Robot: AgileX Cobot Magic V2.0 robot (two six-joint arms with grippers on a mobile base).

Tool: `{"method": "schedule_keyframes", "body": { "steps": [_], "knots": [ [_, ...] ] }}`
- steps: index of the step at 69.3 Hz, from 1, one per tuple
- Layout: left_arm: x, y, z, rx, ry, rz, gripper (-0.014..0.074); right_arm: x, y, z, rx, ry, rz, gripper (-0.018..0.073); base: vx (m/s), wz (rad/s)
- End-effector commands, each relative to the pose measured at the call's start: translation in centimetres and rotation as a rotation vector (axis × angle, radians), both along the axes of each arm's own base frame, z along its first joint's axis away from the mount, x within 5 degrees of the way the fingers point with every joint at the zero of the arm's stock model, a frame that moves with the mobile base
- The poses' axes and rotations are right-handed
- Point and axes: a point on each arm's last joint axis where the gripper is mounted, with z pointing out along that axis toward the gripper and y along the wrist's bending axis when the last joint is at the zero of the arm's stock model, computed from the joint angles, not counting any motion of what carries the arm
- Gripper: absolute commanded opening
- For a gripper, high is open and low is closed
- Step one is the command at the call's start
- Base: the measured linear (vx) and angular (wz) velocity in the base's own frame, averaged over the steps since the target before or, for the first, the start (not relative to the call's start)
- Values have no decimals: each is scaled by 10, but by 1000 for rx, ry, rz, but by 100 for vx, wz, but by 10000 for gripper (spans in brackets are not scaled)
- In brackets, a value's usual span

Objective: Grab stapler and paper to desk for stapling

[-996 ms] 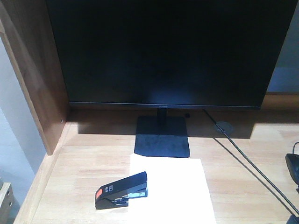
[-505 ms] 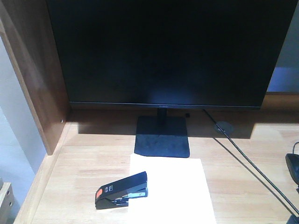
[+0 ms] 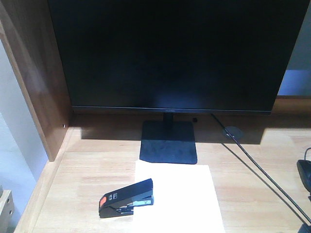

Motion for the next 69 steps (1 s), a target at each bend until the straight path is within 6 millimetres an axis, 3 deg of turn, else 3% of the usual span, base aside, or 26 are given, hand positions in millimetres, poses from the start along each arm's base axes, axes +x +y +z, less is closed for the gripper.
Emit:
{"method": "schedule_keyframes", "body": {
  "steps": [1, 69],
  "knots": [
    [1, 0, -2, -20, -61, -3, -6, 1, -1, 8, -38, -28, -13, -5, 0, 0],
    [1, 0, -2, -20, -61, -3, -6, 2, -4, 9, -32, -35, -43, -5, 0, 0]
  ]
}}
